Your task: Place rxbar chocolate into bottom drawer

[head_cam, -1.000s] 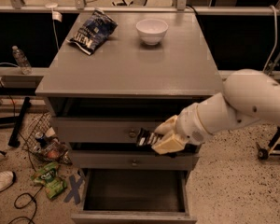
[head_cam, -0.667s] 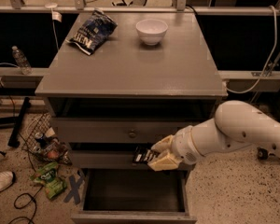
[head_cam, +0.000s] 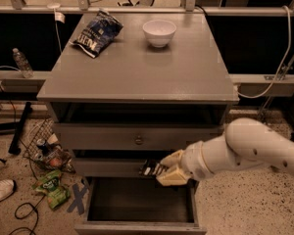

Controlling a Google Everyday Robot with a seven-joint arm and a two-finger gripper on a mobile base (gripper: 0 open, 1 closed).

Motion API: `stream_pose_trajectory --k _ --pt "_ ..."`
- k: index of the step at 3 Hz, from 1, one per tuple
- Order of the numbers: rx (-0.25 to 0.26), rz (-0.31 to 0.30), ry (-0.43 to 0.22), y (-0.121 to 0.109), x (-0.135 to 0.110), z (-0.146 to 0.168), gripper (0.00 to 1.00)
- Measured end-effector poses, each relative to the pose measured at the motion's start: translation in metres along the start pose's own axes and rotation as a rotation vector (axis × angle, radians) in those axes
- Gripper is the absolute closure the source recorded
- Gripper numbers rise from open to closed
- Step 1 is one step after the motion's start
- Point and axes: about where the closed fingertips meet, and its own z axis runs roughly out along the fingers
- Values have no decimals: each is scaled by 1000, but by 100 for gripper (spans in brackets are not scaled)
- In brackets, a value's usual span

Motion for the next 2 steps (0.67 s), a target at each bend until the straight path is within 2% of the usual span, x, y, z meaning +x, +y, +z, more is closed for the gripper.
stream_pose_trajectory --k 2 --pt "-3 138 -60 -10 75 55 100"
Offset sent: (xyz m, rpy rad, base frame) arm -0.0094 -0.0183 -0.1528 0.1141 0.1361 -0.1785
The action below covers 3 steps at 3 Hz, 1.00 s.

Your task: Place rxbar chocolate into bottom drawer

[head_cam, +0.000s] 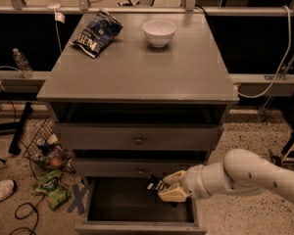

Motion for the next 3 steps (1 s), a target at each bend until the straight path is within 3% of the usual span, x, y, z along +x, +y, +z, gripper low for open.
stream_pose_trajectory --k 2,3 --pt "-26 124 -52 -19 79 65 100" --pt "-26 124 -52 -19 79 65 100"
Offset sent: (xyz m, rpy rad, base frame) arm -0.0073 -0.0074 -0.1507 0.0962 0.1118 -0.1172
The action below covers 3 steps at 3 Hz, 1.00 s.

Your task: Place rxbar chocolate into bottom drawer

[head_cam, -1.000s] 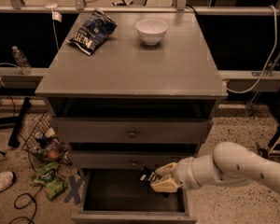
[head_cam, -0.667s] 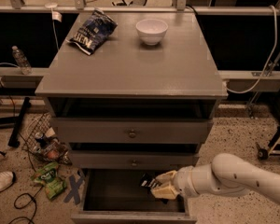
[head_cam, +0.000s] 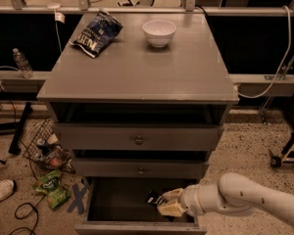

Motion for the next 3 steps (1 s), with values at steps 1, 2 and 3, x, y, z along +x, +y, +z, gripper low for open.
stream_pose_trajectory --k 1,2,3 --pt "3 23 4 -13 13 7 100" --pt "43 54 1 -41 40 16 100" --pt "99 71 -23 -69 65 24 100"
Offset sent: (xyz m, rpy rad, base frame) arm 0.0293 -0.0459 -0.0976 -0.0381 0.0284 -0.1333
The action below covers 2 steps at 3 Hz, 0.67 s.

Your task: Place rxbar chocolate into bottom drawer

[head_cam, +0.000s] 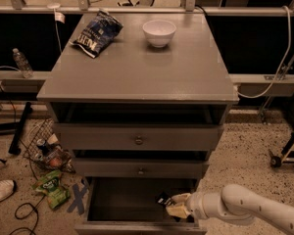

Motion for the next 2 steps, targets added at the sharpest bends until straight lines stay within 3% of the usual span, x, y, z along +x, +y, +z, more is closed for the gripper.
stream_pose_trajectory --k 1,2 --pt "22 27 -26 -38 28 26 100" --pt "17 45 -39 -60 42 49 100"
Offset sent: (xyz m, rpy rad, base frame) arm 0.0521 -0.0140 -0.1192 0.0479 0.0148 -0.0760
